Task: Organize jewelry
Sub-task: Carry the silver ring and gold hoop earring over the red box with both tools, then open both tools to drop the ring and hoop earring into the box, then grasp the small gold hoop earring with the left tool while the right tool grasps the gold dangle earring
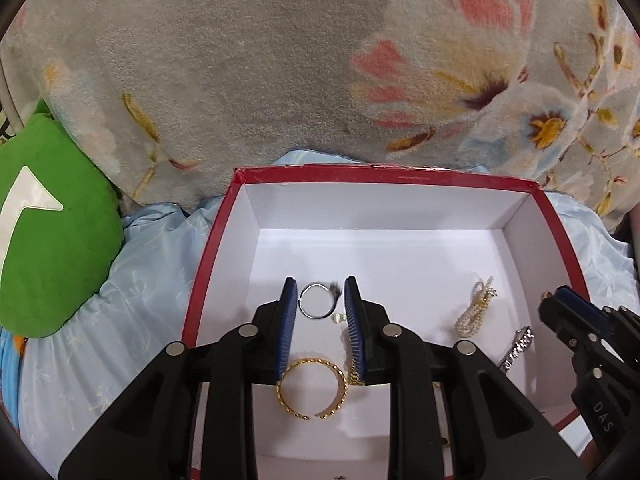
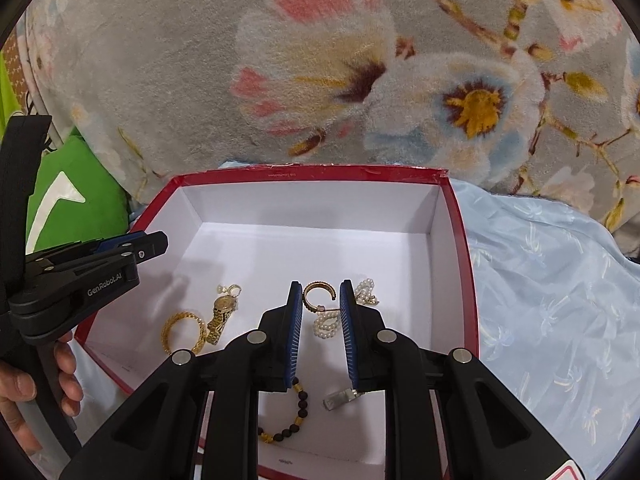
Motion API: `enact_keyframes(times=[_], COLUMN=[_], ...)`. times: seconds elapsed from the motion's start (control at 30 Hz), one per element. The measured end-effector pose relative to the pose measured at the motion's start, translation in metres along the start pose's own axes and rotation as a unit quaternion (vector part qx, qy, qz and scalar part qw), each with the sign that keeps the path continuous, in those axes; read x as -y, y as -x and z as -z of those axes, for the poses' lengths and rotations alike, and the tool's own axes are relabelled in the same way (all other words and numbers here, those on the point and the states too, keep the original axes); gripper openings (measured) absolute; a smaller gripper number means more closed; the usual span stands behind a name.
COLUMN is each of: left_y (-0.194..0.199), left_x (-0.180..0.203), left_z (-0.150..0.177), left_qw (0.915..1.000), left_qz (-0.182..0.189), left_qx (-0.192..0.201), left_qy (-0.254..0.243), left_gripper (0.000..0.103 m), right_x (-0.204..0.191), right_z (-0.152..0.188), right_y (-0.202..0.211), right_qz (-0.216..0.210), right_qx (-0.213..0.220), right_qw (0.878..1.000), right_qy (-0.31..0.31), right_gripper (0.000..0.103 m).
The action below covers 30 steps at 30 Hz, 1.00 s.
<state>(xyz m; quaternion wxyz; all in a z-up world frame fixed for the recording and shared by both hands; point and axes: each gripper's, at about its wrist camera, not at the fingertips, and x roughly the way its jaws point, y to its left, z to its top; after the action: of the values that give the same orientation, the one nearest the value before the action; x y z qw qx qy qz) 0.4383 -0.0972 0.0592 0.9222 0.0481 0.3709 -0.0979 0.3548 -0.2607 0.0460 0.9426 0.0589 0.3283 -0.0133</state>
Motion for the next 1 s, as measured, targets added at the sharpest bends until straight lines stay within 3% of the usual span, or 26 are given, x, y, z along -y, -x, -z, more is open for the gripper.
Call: enact_keyframes(times=[0.03,0.07,0.1,0.13,0.27,0.43,0.73,0.87,1.0], left_y=[0.000,0.001,0.005,0.010,0.033,0.090,0.161,0.168,0.174], left_x=[-0.001,-0.003,-0.005,-0.008,-0.014,-0.016,-0.034,-0.048,-0.060], left_z=[0.000,-0.001,-0.002,-0.002,0.001,0.034,0.160,0.218,0.262], left_qw=[0.9999,0.9997,0.9993,0.9990,0.9991,0.9991,0.9996,0.9978,0.9947], left_qz=[-0.014,-0.021,-0.026,-0.027,-0.019,-0.013,0.003,0.006,0.009], left_qx=[0.005,0.012,0.020,0.028,0.030,0.039,-0.023,-0.064,-0.092], left_qy=[0.003,0.009,0.016,0.023,0.024,-0.003,-0.014,0.015,0.045], left_gripper=[0.045,0.064,0.071,0.071,0.071,0.080,0.080,0.080,0.080], right_x=[0.000,0.001,0.001,0.002,0.002,-0.004,-0.028,-0.047,-0.067], right_z=[-0.001,-0.001,-0.001,-0.001,0.007,0.049,0.184,0.229,0.252], right_y=[0.001,0.003,0.007,0.011,0.042,0.100,0.173,0.174,0.163], right_qz=[0.003,0.006,0.007,0.007,-0.001,-0.016,-0.039,-0.062,-0.064], right_qx=[0.002,0.007,0.013,0.018,0.029,0.020,-0.055,-0.089,-0.111], right_qw=[1.000,1.000,1.000,1.000,0.999,1.000,0.997,0.993,0.991], right_qy=[0.001,-0.001,-0.004,-0.008,-0.012,-0.011,-0.023,-0.040,-0.035], right_gripper=[0.020,0.027,0.031,0.037,0.038,0.038,0.039,0.039,0.039])
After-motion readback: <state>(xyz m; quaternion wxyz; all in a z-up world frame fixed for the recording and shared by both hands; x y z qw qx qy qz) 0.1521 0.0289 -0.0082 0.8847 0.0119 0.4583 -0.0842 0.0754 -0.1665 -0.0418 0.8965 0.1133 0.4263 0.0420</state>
